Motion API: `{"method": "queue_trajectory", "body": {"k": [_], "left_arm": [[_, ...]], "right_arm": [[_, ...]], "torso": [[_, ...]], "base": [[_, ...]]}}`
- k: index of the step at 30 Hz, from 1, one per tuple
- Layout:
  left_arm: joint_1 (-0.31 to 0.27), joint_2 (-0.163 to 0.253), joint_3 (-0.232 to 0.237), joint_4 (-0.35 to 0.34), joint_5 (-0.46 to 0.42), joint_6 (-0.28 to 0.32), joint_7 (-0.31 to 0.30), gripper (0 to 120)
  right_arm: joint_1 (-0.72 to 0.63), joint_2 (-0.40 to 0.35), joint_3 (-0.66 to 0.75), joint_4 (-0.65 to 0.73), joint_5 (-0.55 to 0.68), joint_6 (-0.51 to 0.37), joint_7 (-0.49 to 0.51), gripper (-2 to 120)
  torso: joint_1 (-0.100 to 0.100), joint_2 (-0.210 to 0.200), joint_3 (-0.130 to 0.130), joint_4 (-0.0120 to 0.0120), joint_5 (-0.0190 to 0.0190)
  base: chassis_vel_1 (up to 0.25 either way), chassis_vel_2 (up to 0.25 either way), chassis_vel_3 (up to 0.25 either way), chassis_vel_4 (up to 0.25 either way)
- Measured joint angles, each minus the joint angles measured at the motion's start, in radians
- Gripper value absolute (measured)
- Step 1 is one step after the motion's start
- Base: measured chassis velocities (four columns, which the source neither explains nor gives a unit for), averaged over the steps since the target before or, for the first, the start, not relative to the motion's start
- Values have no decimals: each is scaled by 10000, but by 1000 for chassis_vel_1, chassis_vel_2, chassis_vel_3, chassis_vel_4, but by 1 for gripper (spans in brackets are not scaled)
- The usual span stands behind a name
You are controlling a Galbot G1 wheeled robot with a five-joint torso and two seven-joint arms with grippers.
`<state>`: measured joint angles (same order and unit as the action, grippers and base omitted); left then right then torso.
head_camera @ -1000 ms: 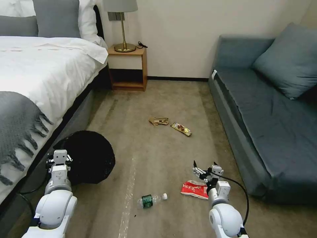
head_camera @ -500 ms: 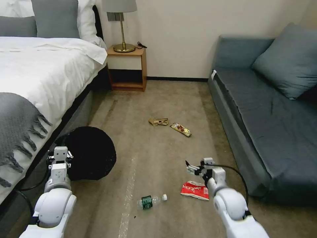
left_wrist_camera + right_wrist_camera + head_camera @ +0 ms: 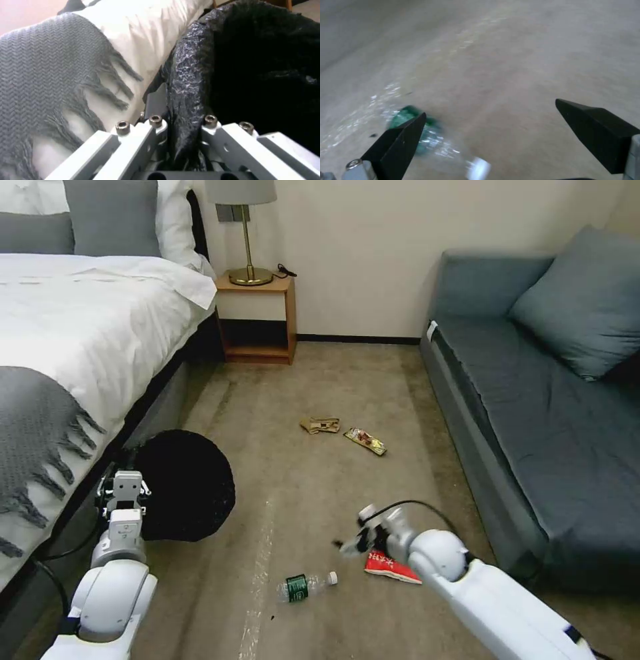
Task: Pick up the trash bin, then pick up the garbage on the floor and place it into the trash bin.
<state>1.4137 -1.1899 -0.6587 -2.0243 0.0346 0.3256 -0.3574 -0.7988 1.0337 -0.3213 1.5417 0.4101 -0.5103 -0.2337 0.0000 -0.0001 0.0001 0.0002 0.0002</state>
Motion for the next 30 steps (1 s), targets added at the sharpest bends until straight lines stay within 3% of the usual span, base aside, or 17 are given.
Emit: {"method": "queue_trajectory", "body": {"k": [12, 20, 30], "left_arm": [[1, -306, 125, -293, 38, 90, -63, 5], [-33, -418, 233, -322, 41, 199, -65, 5], [10, -694, 294, -356, 190, 200, -51, 5]], "right_arm": [[1192, 1246, -2301, -860, -329, 171, -457, 100], [1178, 1350, -2802, -1065, -714, 228, -535, 100], [1079, 1910, -3010, -2302, -2220, 857, -635, 100]], "torso": [[0, 0, 0, -2, -2], [0, 1, 0, -3, -2], [0, 2, 0, -2, -1]], "base": [[0, 0, 0, 0], [0, 0, 0, 0], [0, 0, 0, 0]]}}
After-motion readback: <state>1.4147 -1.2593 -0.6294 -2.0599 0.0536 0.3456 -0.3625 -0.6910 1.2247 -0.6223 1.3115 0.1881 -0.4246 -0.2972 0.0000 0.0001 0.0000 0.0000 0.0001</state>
